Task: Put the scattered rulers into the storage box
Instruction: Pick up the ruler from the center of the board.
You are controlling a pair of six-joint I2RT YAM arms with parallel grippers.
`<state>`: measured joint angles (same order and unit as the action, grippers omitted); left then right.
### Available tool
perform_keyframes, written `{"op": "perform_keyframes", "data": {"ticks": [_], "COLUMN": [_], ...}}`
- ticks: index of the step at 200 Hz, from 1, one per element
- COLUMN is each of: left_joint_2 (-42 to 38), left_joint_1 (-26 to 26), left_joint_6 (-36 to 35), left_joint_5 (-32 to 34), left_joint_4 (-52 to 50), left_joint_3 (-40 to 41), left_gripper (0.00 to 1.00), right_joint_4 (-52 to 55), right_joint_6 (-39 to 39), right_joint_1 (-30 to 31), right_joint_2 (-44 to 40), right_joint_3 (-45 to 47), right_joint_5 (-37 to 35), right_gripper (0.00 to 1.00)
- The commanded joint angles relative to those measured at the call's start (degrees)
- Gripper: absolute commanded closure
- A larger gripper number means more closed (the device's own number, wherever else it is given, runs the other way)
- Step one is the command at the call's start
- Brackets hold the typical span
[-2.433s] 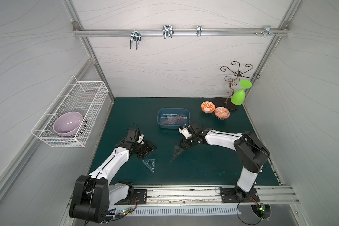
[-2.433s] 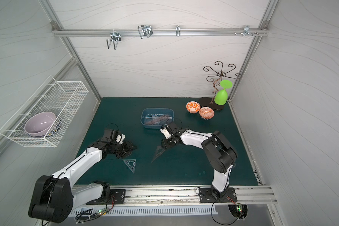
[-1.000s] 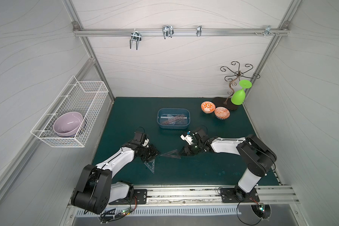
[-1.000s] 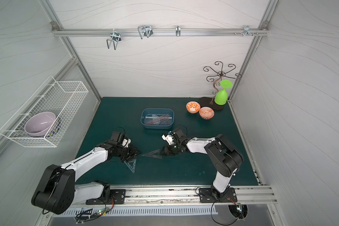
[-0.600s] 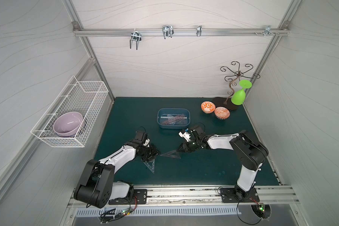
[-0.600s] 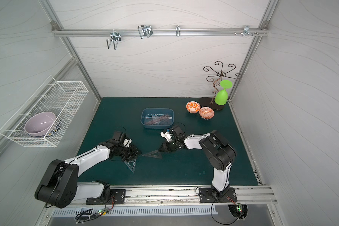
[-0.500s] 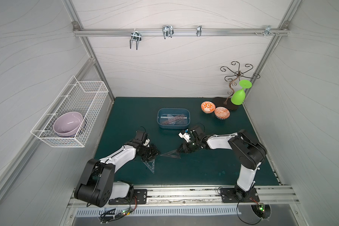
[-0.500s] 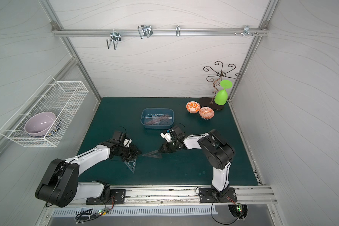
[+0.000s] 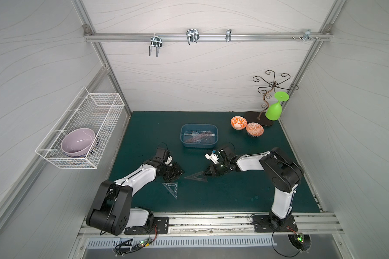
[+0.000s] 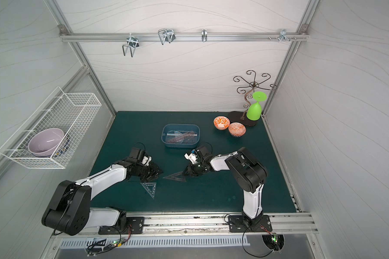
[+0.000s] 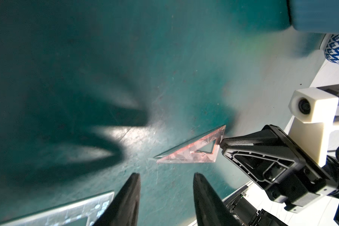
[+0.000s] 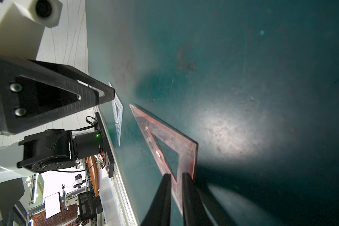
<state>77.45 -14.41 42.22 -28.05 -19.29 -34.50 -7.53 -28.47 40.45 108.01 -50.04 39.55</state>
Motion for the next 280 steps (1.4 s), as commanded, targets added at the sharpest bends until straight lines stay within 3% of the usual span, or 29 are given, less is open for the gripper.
{"op": "perform_keyframes", "data": {"ticks": [1, 132, 207, 280], "left_joint_2": [1.1, 8.0, 0.6, 0.6], "left_joint_1": [-0.3, -3.7, -3.3, -3.1], "left_joint_6": [-0.4, 4.5, 0.6, 0.4], "left_joint_5": [0.2, -5.1, 2.3, 2.5], "left_joint_4": [1.5, 13.5, 2.4, 1.6], "left_joint_3": [-1.9, 1.1, -2.6, -2.9], "left_gripper": [0.52, 0.50, 0.50, 0.49], "right_joint_4": [0.1, -0.3, 2.1, 1.2], "right_joint_6": [1.3, 1.8, 2.0, 1.7], "right_joint_1": [-0.5, -0.7, -1.1, 0.8], "right_joint_2": [1.4, 2.4, -3.8, -0.1], "right_joint_3": [1.3, 2.1, 0.1, -1.3], "right_joint_5": [-0.5, -0.6, 0.3, 0.7], "right_gripper": [0.83, 0.84, 0.84, 0.84]}}
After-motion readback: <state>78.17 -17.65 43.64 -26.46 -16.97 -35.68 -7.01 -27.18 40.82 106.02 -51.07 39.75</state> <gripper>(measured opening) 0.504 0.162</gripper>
